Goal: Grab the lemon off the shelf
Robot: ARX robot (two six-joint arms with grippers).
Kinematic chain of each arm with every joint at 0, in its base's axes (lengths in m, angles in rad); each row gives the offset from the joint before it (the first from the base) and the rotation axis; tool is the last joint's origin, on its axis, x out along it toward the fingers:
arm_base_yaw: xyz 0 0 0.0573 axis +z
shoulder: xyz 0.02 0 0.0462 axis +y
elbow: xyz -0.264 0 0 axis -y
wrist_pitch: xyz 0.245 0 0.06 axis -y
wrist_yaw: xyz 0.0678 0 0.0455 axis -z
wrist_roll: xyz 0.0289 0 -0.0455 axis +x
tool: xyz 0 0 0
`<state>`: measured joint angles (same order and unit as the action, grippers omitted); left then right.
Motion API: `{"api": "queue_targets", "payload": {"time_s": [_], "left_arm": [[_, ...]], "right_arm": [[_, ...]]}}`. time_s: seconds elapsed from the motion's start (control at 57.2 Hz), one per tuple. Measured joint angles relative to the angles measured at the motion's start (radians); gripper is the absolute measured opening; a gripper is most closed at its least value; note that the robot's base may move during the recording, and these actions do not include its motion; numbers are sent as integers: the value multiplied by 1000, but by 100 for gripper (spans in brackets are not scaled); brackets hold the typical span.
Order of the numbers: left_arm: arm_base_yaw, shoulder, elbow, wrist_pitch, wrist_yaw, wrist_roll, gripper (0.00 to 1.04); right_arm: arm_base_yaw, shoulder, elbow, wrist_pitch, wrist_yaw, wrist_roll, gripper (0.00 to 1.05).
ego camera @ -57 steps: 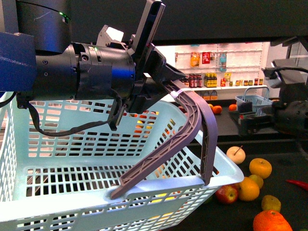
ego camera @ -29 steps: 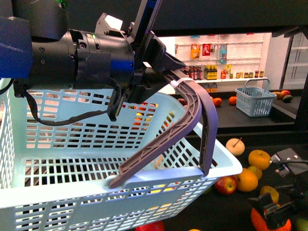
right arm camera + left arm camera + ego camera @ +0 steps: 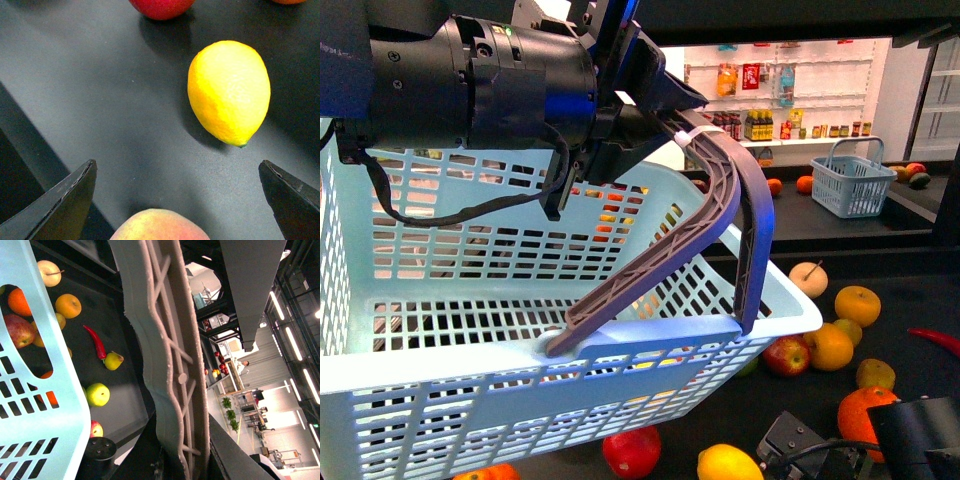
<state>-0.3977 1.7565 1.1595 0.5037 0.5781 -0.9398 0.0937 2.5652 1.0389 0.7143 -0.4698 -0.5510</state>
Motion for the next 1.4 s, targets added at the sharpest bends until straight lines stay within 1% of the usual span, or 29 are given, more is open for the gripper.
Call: {"api": "queue_targets", "payload": {"time_s": [0.315,0.595,0.857,0.875,0.945,0.98,1.032,1.137,1.26,1.312,1.4], "left_arm": [[0,0,0,0,1,0,11],[0,0,0,0,1,0,11],[0,0,0,0,1,0,11],[0,0,0,0,1,0,11],[0,0,0,0,1,0,11],[0,0,0,0,1,0,11],[0,0,0,0,1,0,11],[0,0,0,0,0,0,11],[0,0,0,0,2,-1,11],[0,0,0,0,2,0,11],[0,0,0,0,1,-1,11]], "right_arm": [[48,113,169,-9,60,-14,97],[47,188,315,-65,124,-41,97],[53,222,362,-95,134,-47,97],[53,222,362,-95,134,-47,96],[56,224,362,-95,134,-47,87],[56,224,362,-93,133,-45,78],[55,221,357,-86,131,-41,70],[47,198,317,-63,129,-29,65],[19,151,265,-40,127,-24,64],[-2,127,247,-35,134,-29,64],[-76,60,205,-24,151,-40,63]]}}
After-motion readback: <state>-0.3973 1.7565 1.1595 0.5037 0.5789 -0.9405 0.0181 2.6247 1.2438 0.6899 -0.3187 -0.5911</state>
